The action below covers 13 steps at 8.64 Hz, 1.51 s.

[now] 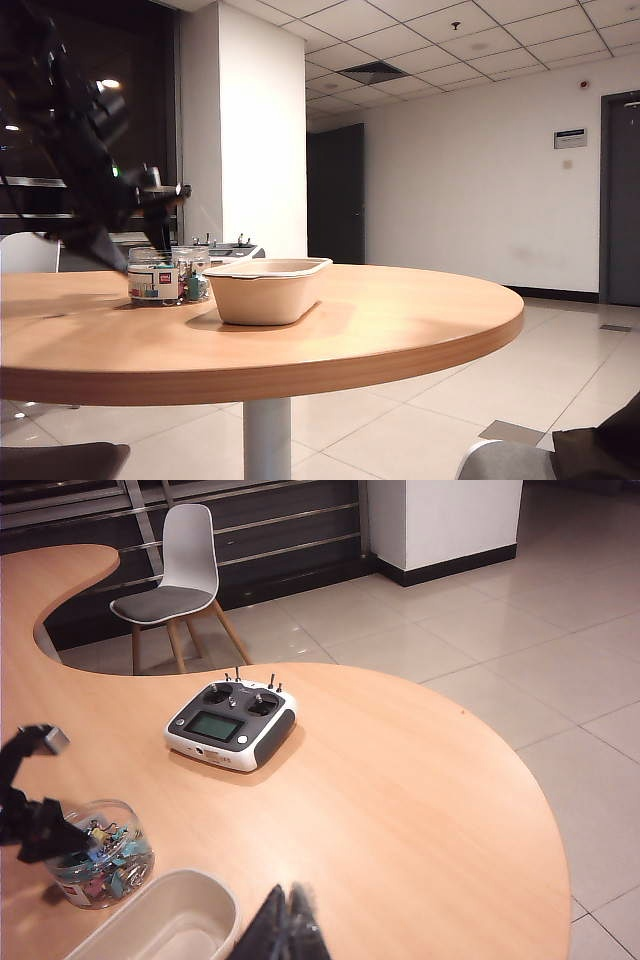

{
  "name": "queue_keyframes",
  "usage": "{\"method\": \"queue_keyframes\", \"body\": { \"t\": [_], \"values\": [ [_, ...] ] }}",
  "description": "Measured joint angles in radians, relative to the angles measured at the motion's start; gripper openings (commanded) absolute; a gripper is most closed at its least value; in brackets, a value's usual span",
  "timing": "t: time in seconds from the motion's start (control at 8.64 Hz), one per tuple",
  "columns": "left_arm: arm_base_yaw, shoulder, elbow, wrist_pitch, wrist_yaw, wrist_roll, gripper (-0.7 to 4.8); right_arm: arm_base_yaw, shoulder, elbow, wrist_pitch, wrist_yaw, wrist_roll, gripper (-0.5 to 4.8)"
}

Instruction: Pick up the box filled with clips, pour some clips from it into the rectangular paper box, and then put the clip box back on the table.

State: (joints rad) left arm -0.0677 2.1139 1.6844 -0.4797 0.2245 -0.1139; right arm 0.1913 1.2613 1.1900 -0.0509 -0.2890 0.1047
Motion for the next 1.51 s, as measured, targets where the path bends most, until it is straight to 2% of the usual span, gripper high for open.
{"method": "queue_keyframes", "body": {
  "t": [0.12,0.23,0.58,0.93,1.04,1.16,1.51],
  "values": [
    [-0.002,0.01,0.0,-0.005,0.001,0.002,2.83,0.0,0.0,0.0,0.0,0.0,0.0,-0.06],
    [-0.002,0.016,0.002,-0.004,0.0,0.002,2.32,0.0,0.0,0.0,0.0,0.0,0.0,-0.06],
    [-0.002,0.016,0.006,0.0,0.0,0.002,2.06,0.0,0.0,0.0,0.0,0.0,0.0,-0.06],
    [-0.002,0.016,0.006,-0.021,0.008,0.001,2.15,0.0,0.0,0.0,0.0,0.0,0.0,-0.06],
    [-0.002,0.014,0.006,-0.028,0.01,0.001,2.25,0.0,0.0,0.0,0.0,0.0,0.0,-0.06],
    [-0.002,0.007,0.006,-0.044,0.011,0.001,3.65,0.0,0.0,0.0,0.0,0.0,0.0,-0.06],
    [-0.002,-0.005,0.006,-0.049,0.02,0.002,3.7,0.0,0.0,0.0,-0.03,-0.002,0.0,-0.06]
  ]
}}
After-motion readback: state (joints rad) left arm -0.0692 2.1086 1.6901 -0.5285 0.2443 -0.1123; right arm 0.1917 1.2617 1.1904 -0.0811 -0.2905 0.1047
